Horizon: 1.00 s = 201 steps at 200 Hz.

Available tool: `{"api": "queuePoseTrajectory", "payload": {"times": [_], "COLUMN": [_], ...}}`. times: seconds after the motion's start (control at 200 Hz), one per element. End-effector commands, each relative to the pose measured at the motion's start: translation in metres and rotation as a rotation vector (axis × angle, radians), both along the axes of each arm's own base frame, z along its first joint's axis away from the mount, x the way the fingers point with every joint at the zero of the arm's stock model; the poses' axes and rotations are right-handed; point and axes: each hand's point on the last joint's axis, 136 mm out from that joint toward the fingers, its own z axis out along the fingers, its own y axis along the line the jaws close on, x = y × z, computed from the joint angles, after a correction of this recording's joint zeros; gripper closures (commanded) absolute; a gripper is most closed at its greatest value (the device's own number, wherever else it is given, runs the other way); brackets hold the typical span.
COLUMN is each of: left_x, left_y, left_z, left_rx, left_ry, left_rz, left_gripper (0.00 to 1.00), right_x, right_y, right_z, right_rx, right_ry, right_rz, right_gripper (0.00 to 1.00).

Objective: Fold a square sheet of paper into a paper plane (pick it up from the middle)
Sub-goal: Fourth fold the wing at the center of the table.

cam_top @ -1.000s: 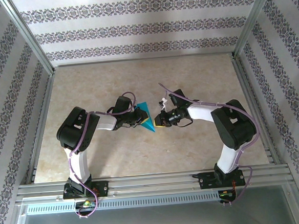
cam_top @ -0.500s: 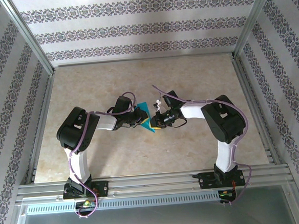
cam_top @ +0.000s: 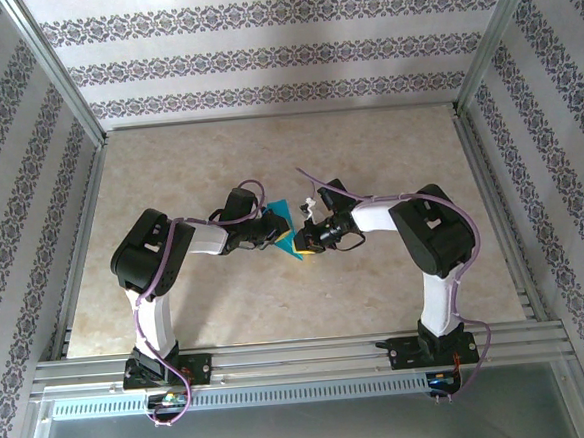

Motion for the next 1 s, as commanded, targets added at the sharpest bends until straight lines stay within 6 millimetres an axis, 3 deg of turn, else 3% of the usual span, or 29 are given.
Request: {"api": "queuePoseTrajectory", "payload": {"times": [0.0, 0.305, 0.814, 0.894, 0.999], "left_x": [-0.001, -0.008, -0.017, -0.016, -0.016], "left_y": [0.006, 0.012, 0.024, 0.022, 0.022], "left_z": [-0.015, -0.028, -0.051, -0.049, -0.047], "left_rx": [0.014, 0.058, 0.143, 0.138, 0.134], "left_ry": [0.034, 0.086, 0.179, 0.176, 0.171], "left_rz": [0.018, 0.030, 0.038, 0.032, 0.027], "left_gripper": [0.87, 0.87, 0.92, 0.92, 0.92], "right_x": [-0.014, -0.026, -0.076, -0.073, -0.053], "right_y": [0.001, -0.009, -0.041, -0.043, -0.031], "right_z": [-0.013, -0.024, -0.025, -0.015, 0.018], "right_rx": [-0.037, -0.108, -0.224, -0.219, -0.151], "right_ry": [0.057, 0.087, 0.140, 0.103, -0.021], "right_rz": [0.027, 0.029, 0.060, 0.065, 0.057], "right_gripper": [0.88, 0.88, 0.88, 0.88, 0.87]}}
